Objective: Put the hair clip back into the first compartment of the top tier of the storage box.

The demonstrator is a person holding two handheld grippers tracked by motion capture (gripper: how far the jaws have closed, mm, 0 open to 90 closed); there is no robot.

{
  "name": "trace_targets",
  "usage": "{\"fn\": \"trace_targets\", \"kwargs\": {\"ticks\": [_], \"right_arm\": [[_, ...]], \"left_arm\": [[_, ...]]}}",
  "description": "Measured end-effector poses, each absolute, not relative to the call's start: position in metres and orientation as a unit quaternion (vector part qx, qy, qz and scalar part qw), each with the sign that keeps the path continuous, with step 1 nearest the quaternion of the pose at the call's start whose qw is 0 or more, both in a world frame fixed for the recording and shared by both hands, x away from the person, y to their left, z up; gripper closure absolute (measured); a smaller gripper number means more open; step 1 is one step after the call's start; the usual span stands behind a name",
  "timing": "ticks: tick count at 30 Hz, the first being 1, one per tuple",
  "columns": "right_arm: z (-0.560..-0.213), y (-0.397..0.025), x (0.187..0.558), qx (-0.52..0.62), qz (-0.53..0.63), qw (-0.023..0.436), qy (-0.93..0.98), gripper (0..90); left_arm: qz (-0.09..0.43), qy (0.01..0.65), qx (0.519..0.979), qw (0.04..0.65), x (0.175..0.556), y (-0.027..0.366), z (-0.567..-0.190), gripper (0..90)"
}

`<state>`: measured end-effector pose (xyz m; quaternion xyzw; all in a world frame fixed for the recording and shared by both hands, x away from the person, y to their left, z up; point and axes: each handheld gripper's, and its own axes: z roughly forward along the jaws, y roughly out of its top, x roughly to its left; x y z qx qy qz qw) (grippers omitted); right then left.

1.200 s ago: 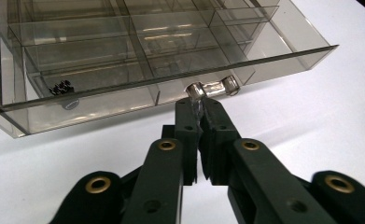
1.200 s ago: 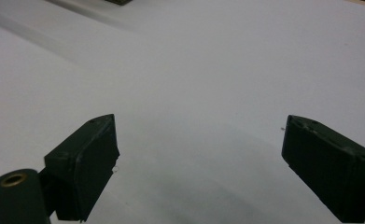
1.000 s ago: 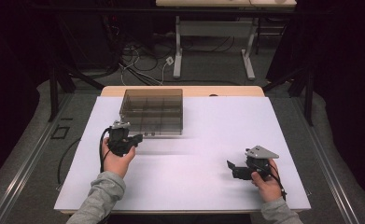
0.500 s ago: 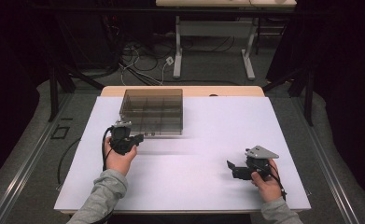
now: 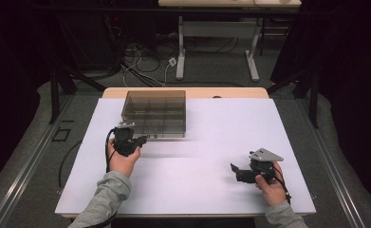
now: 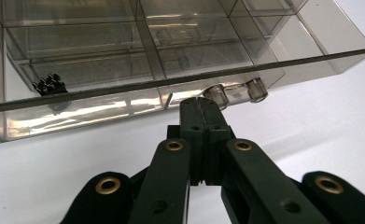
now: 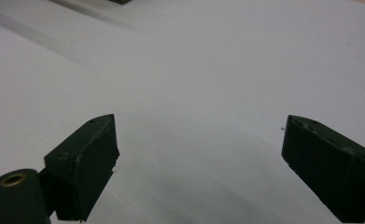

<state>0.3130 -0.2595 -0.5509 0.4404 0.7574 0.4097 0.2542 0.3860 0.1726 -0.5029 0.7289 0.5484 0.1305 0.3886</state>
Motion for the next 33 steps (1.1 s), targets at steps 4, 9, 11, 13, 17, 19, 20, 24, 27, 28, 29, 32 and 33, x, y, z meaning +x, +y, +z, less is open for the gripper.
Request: {"fn": "trace_targets", "kwargs": {"ticks": [4, 9, 11, 13, 17, 19, 20, 24, 27, 28, 29, 32, 33], "right_arm": [[-0.551, -0.26, 0.313, 0.439, 0.409, 0.255, 0.758, 10.0], [-0.551, -0.26, 0.314, 0.438, 0.41, 0.256, 0.758, 10.0], [-0.551, -0.26, 0.314, 0.438, 0.411, 0.255, 0.758, 10.0], [-0.551, -0.26, 0.315, 0.436, 0.411, 0.255, 0.759, 10.0], [-0.551, -0.26, 0.316, 0.434, 0.411, 0.255, 0.76, 10.0], [-0.551, -0.26, 0.315, 0.435, 0.411, 0.254, 0.76, 10.0], [-0.551, -0.26, 0.316, 0.434, 0.411, 0.255, 0.76, 10.0], [-0.55, -0.26, 0.315, 0.436, 0.409, 0.252, 0.761, 10.1], [-0.55, -0.26, 0.316, 0.435, 0.409, 0.253, 0.761, 10.0], [-0.551, -0.26, 0.316, 0.436, 0.411, 0.254, 0.759, 10.0], [-0.551, -0.26, 0.315, 0.436, 0.41, 0.255, 0.759, 10.0], [-0.551, -0.26, 0.315, 0.434, 0.411, 0.254, 0.76, 10.0], [-0.551, -0.26, 0.316, 0.433, 0.411, 0.255, 0.761, 10.0]], "left_arm": [[0.131, 0.548, 0.729, 0.389, 0.387, 0.172, -0.503, 90.0], [0.129, 0.551, 0.726, 0.391, 0.389, 0.17, -0.503, 90.0], [0.129, 0.551, 0.726, 0.391, 0.389, 0.17, -0.504, 90.0], [0.129, 0.553, 0.724, 0.391, 0.39, 0.17, -0.504, 90.0], [0.127, 0.554, 0.721, 0.395, 0.392, 0.171, -0.503, 90.0], [0.129, 0.555, 0.721, 0.394, 0.393, 0.17, -0.503, 90.0], [0.127, 0.555, 0.723, 0.391, 0.393, 0.17, -0.502, 90.0], [0.131, 0.558, 0.719, 0.393, 0.396, 0.169, -0.501, 90.0], [0.131, 0.559, 0.719, 0.392, 0.398, 0.169, -0.501, 90.0], [0.132, 0.56, 0.718, 0.392, 0.399, 0.169, -0.5, 90.0], [0.132, 0.56, 0.718, 0.392, 0.399, 0.169, -0.5, 90.0], [0.133, 0.562, 0.715, 0.395, 0.401, 0.17, -0.499, 90.0], [0.134, 0.561, 0.715, 0.395, 0.402, 0.17, -0.499, 90.0]]}}
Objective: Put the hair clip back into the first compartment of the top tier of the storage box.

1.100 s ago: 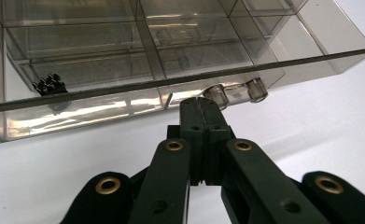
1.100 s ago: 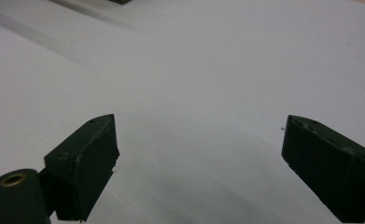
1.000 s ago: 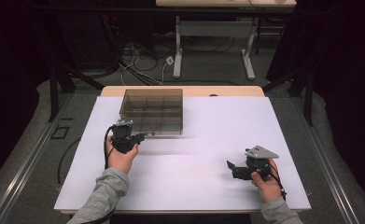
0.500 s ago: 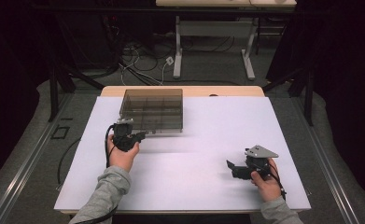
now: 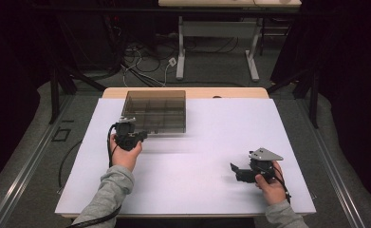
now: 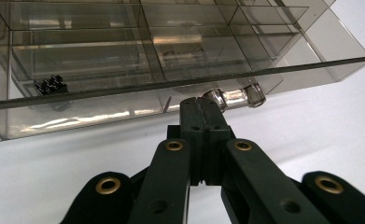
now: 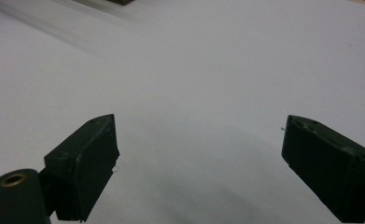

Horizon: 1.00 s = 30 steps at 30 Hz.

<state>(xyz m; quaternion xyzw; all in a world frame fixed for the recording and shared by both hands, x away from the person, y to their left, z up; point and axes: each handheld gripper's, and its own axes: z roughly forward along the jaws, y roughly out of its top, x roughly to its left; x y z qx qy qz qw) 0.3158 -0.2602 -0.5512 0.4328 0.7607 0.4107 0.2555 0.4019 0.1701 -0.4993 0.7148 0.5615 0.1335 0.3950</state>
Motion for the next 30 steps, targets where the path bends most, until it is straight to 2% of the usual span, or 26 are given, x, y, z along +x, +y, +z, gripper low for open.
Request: {"fn": "trace_targets", "kwargs": {"ticks": [30], "right_arm": [[-0.55, -0.262, 0.315, 0.433, 0.416, 0.253, 0.758, 10.0]], "left_arm": [[0.14, 0.573, 0.709, 0.387, 0.421, 0.17, -0.495, 90.0]]}}
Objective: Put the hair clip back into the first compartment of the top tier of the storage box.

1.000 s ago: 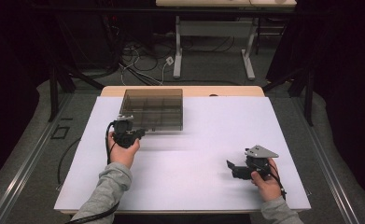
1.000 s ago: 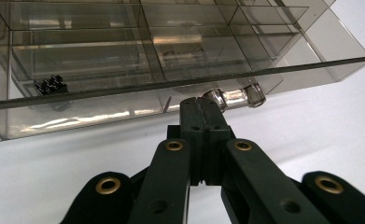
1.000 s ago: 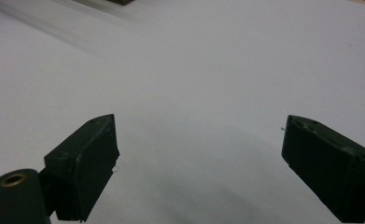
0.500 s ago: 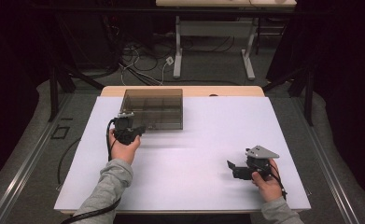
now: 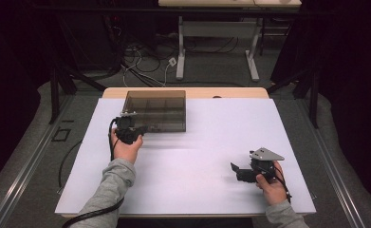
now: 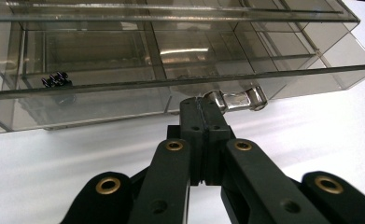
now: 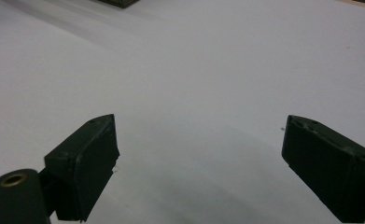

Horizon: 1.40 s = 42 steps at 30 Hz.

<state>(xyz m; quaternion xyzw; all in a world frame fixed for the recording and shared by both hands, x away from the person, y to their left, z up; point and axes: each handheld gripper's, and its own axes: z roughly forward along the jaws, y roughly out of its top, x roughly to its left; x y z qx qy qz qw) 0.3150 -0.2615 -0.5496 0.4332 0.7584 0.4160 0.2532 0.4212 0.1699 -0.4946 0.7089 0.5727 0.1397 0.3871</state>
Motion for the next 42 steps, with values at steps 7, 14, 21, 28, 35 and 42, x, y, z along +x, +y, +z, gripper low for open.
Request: {"fn": "trace_targets", "kwargs": {"ticks": [7, 14, 21, 28, 35, 42], "right_arm": [[-0.549, -0.261, 0.314, 0.434, 0.416, 0.254, 0.758, 10.1], [-0.549, -0.262, 0.314, 0.433, 0.417, 0.253, 0.758, 10.0], [-0.549, -0.262, 0.314, 0.433, 0.415, 0.253, 0.759, 10.1], [-0.549, -0.261, 0.314, 0.433, 0.415, 0.253, 0.759, 10.0], [-0.549, -0.262, 0.314, 0.432, 0.416, 0.252, 0.759, 10.0], [-0.55, -0.262, 0.314, 0.434, 0.416, 0.251, 0.759, 10.0]], "left_arm": [[0.143, 0.577, 0.707, 0.384, 0.428, 0.169, -0.495, 90.0], [0.147, 0.582, 0.702, 0.382, 0.433, 0.169, -0.495, 90.0], [0.151, 0.586, 0.699, 0.382, 0.437, 0.168, -0.494, 90.0], [0.153, 0.587, 0.696, 0.383, 0.442, 0.167, -0.495, 90.0], [0.154, 0.59, 0.694, 0.383, 0.446, 0.165, -0.494, 90.0], [0.155, 0.593, 0.69, 0.385, 0.45, 0.163, -0.494, 90.0]]}}
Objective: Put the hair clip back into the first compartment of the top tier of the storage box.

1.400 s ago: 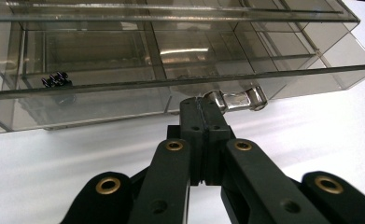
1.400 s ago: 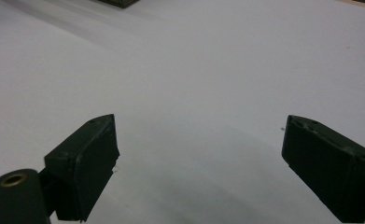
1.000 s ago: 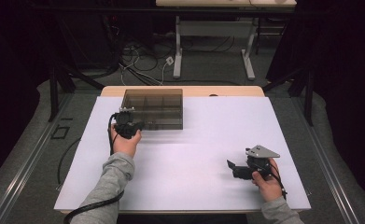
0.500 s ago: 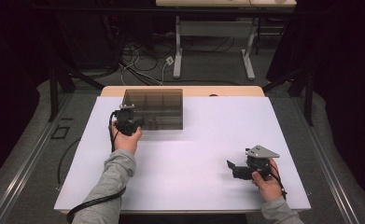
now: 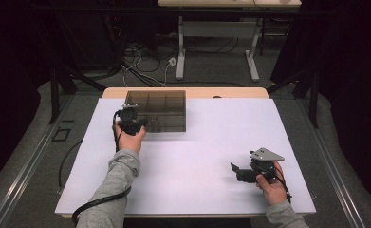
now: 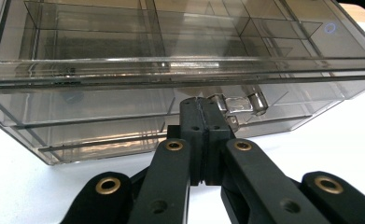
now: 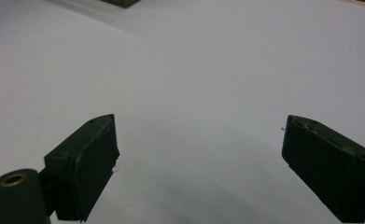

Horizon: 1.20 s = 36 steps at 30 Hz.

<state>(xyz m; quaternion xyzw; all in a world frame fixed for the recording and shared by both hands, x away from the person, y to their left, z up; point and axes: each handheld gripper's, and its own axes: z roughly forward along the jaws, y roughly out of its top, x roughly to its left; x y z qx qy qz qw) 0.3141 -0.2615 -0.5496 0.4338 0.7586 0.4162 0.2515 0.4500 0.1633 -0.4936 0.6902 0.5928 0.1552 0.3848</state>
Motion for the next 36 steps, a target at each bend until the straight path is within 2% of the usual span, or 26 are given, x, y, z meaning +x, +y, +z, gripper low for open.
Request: {"fn": "trace_targets", "kwargs": {"ticks": [36], "right_arm": [[-0.55, -0.261, 0.315, 0.433, 0.415, 0.251, 0.76, 10.0]], "left_arm": [[0.163, 0.593, 0.686, 0.388, 0.444, 0.174, -0.493, 89.9]]}}
